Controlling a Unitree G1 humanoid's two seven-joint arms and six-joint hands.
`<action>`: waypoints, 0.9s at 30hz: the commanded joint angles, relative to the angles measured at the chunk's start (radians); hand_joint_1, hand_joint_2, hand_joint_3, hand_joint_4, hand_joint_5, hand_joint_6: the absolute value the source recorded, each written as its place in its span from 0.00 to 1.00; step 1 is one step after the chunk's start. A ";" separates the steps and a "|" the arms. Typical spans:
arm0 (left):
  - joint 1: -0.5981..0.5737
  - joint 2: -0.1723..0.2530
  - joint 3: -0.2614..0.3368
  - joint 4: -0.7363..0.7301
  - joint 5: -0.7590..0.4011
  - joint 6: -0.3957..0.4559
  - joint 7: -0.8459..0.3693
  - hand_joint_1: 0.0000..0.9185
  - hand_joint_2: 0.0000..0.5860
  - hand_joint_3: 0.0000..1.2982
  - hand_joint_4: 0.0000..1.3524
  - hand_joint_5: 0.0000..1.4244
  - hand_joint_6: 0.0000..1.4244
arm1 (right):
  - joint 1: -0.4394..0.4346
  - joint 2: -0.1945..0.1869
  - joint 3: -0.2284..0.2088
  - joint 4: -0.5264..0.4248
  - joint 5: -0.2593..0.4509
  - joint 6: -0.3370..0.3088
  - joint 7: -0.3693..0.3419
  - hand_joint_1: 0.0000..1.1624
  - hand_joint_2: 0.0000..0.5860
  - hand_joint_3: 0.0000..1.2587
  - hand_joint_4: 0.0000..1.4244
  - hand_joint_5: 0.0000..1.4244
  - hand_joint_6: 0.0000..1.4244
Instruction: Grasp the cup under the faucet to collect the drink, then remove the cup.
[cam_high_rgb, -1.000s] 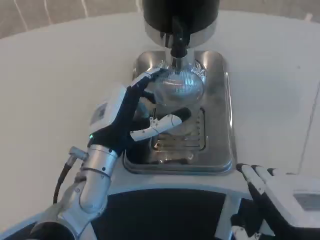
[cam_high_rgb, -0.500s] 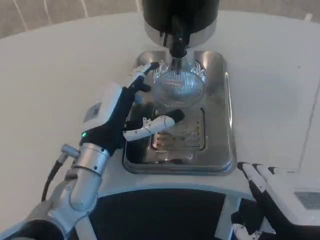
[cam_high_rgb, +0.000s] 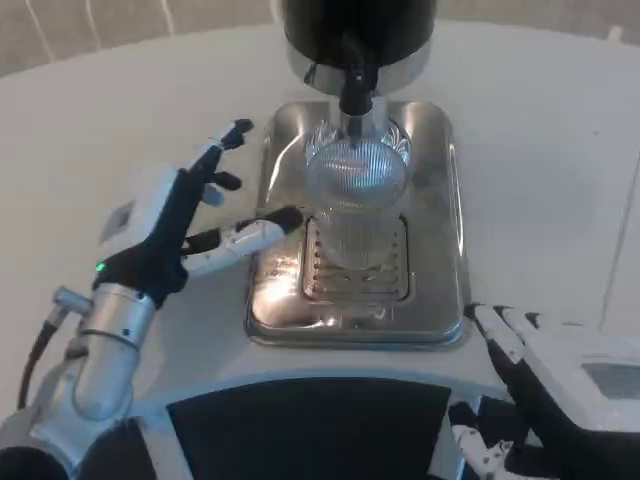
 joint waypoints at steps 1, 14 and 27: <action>0.059 0.061 0.015 -0.039 -0.008 -0.043 -0.025 0.23 0.10 0.14 0.19 0.32 0.37 | -0.032 0.060 -0.006 0.002 0.021 0.030 -0.022 0.26 0.90 0.00 0.00 0.00 0.00; 0.340 0.219 0.095 -0.280 -0.050 -0.163 -0.117 0.22 0.15 0.19 0.33 0.41 0.39 | -0.332 0.079 -0.104 0.039 0.110 0.252 -0.034 0.20 0.90 0.00 0.00 0.00 0.00; 0.519 0.259 0.168 -0.485 -0.055 -0.107 -0.198 0.21 0.16 0.22 0.35 0.40 0.37 | -0.493 0.104 -0.079 0.095 0.273 0.438 -0.114 0.09 0.89 0.00 0.00 0.00 0.00</action>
